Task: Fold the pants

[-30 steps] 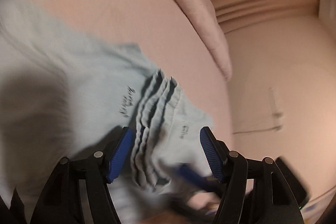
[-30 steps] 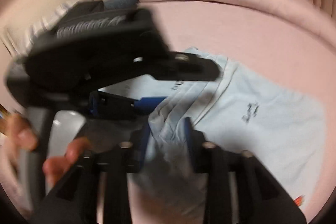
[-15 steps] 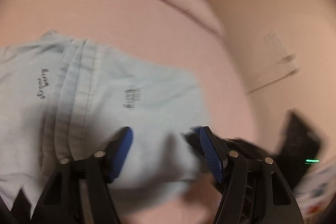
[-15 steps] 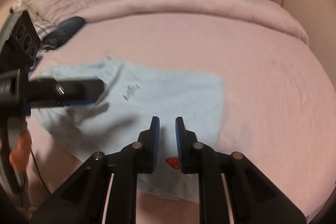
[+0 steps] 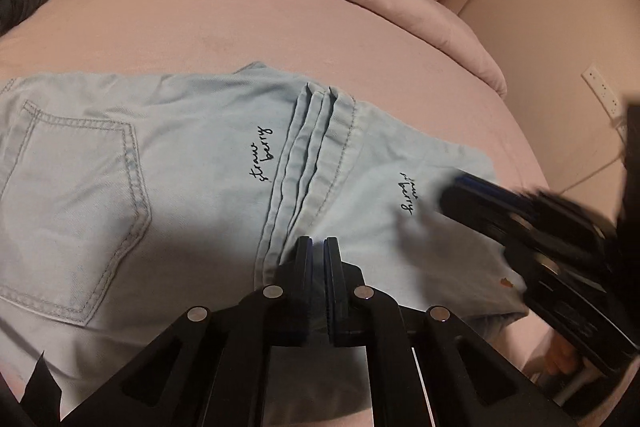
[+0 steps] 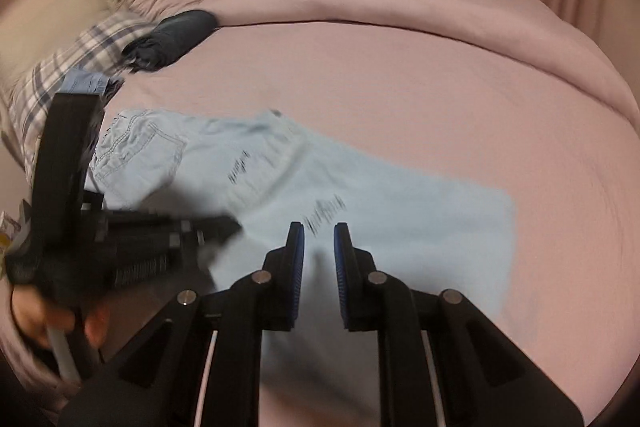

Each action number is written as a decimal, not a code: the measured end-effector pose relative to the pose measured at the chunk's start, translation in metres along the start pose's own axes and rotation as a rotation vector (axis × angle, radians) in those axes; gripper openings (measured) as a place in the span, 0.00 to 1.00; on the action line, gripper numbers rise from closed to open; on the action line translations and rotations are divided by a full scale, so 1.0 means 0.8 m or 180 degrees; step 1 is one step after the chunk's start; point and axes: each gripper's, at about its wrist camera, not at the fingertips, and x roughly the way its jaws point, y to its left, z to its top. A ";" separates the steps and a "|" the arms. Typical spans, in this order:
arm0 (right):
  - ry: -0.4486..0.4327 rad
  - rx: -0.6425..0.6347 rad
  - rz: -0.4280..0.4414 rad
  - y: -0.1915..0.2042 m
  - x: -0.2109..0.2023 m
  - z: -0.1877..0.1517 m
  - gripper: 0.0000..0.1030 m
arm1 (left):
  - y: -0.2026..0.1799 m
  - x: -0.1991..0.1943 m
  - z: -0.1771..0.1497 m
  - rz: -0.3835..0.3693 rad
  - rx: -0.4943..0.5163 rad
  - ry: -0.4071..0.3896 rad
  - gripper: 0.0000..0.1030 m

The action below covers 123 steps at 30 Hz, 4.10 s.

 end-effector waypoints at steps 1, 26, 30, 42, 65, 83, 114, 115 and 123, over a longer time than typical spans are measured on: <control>0.0060 -0.0106 0.0039 0.009 0.015 0.011 0.12 | -0.005 0.002 0.002 -0.0011 0.0011 0.0002 0.05; 0.0272 -0.0078 0.0501 0.023 0.000 -0.047 0.15 | 0.060 -0.123 -0.068 0.0202 0.0026 -0.0084 0.43; 0.0365 -0.0174 0.0372 0.046 0.015 -0.059 0.15 | 0.060 -0.146 -0.081 0.0613 0.0115 -0.0197 0.54; 0.0154 0.0014 0.0360 0.069 0.036 -0.016 0.50 | 0.065 -0.187 -0.089 0.1077 0.0056 -0.0481 0.82; 0.0243 -0.0003 0.0788 0.129 0.012 -0.023 0.47 | 0.263 -0.217 -0.109 -0.0254 -0.2085 -0.0865 0.83; 0.0312 -0.0040 0.0821 0.129 0.020 -0.026 0.47 | 0.282 -0.185 -0.073 -0.0260 -0.2468 -0.0938 0.32; 0.0152 0.2838 0.2267 -0.019 0.053 -0.029 0.81 | -0.002 -0.143 -0.036 0.0730 0.1012 -0.0414 0.79; 0.0201 0.2870 0.2293 -0.020 0.056 -0.032 0.81 | -0.001 -0.143 -0.039 0.0621 0.1021 -0.0422 0.99; 0.0311 0.2927 0.2477 0.002 0.056 -0.022 0.82 | 0.015 -0.150 -0.033 0.0206 0.0683 -0.0504 0.99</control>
